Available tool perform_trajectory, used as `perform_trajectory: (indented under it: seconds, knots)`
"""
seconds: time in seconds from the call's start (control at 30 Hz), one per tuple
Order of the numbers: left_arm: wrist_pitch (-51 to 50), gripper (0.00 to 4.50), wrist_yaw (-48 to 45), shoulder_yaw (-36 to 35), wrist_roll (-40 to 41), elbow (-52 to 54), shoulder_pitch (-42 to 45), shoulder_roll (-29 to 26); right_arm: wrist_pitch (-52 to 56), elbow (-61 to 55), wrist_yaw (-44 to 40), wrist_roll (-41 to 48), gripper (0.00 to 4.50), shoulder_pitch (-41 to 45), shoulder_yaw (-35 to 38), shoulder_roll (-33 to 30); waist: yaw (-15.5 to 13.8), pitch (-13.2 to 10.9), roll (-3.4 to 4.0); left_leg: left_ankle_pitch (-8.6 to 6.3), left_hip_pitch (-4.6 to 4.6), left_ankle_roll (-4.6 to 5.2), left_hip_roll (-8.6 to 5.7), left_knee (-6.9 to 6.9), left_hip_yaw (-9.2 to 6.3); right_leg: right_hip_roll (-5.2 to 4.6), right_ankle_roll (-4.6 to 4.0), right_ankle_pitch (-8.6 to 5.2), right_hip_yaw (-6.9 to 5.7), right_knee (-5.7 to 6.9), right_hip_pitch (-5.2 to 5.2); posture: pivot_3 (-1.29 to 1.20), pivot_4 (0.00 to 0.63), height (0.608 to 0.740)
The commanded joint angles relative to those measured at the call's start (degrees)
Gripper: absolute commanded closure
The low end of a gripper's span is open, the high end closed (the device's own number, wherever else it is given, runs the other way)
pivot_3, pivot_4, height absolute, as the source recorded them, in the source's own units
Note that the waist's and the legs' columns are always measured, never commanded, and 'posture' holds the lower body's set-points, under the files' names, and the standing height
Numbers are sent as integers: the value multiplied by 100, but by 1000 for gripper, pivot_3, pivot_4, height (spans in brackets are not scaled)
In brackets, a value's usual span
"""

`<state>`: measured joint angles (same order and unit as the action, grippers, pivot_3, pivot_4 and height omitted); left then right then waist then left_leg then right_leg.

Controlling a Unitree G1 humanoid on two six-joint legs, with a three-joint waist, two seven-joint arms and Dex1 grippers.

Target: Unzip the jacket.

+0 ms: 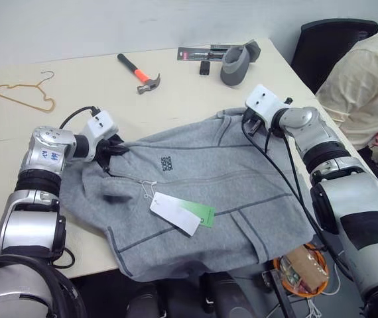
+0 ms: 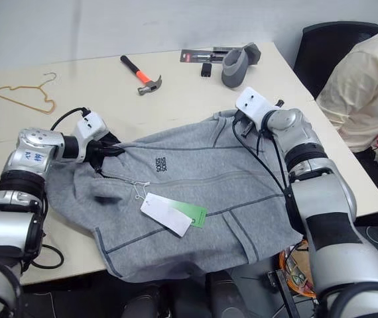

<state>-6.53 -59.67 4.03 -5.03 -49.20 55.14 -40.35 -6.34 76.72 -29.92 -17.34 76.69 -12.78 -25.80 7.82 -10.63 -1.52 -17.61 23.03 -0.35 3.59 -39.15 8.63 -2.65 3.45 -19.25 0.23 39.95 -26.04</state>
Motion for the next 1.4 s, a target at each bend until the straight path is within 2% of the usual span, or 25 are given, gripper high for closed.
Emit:
perform_trajectory:
  seconds: [0.03,0.1,0.17,0.2,0.23,0.3,0.57,0.67,0.77,0.9,0.97,1.03,1.07,1.2,1.4]
  knots:
    - [-447,4494,124,-166,117,506,-225,-182,-51,-59,82,1,4500,107,130,-112,24,0,0,0,0,0,0,1,0,1,0,0,0,-1,0,0,150,740]
    - [-583,4494,149,-183,162,652,-264,-159,-33,-67,38,46,4500,106,177,-108,28,0,0,0,0,-1,0,2,-1,2,-1,-1,-1,-1,0,0,150,740]
    - [-633,3832,151,-149,157,728,-271,-157,1,-72,37,73,4500,120,207,-107,27,0,0,1,0,-1,0,2,-1,2,-1,-1,-1,-1,0,0,150,740]
    - [-597,3522,101,-104,145,742,-260,-167,43,-75,12,109,4084,120,248,-115,27,0,0,1,0,-1,0,2,-1,2,-1,-1,-1,-1,0,0,150,740]
    - [-615,3284,117,-99,146,725,-216,-162,61,-81,-16,128,3956,110,271,-133,26,0,0,1,0,-1,-1,2,-1,1,-1,-1,-1,-2,0,0,150,740]
    - [-592,2678,123,-85,140,669,-142,-159,65,-93,-34,116,3417,87,295,-164,25,0,0,1,0,-1,-1,2,-1,1,-1,-1,-1,-2,0,0,150,740]
    - [-569,129,-37,-222,268,993,-6,-404,-169,-677,-294,201,648,70,403,-614,21,0,0,1,1,-1,-2,2,0,1,-2,-1,0,-3,0,0,150,740]
    - [-750,26,-446,-478,682,1440,-58,-617,-124,-1770,-813,475,643,-351,549,-936,12,0,1,1,2,-1,-1,3,-1,2,-2,-1,0,-5,0,0,150,740]
    - [-1179,26,-921,-757,1229,2049,-150,-825,535,-3788,-1345,878,643,-1287,803,-1249,-15,0,0,1,5,-2,0,5,-8,4,-1,-1,0,-11,1,0,150,740]
    - [-1978,26,-2027,-935,2230,3235,-462,-1169,2615,-7218,-2232,1997,643,-2877,1098,-1465,-81,0,1,0,5,-3,1,1,-19,6,-1,-1,2,-12,7,0,150,740]
    - [-2324,26,-2591,-787,2577,3817,-722,-1421,3627,-8800,-2572,2695,643,-3669,1093,-1602,-121,0,1,0,2,-4,2,0,-20,8,-1,-1,6,-8,7,0,150,740]
    - [-2362,26,-2911,-579,2665,4290,-1010,-1595,4355,-10007,-2650,3233,643,-4285,1045,-1639,-204,0,1,1,-3,-8,4,-1,-23,12,-4,-3,7,-5,8,0,150,740]
    - [-2041,26,-3005,-379,2472,4458,-1196,-1664,4713,-10611,-2559,3534,643,-4623,946,-1535,-259,0,1,1,-6,-9,4,-4,-25,13,-6,-4,7,-3,12,0,150,740]
    - [-1125,26,-3008,161,1966,4454,-1471,-1776,5474,-11773,-2135,4009,643,-5381,497,-1247,-422,4,-6,-10,-70,-18,-1,-3,-26,13,-19,-11,9,-38,77,0,150,740]
    - [-212,26,-3032,700,1596,3965,-1268,-1592,5679,-11930,-1137,3637,643,-5923,-624,-620,-628,14,-23,-16,-77,-7,-11,-12,-22,15,-19,-11,12,-44,89,0,150,740]
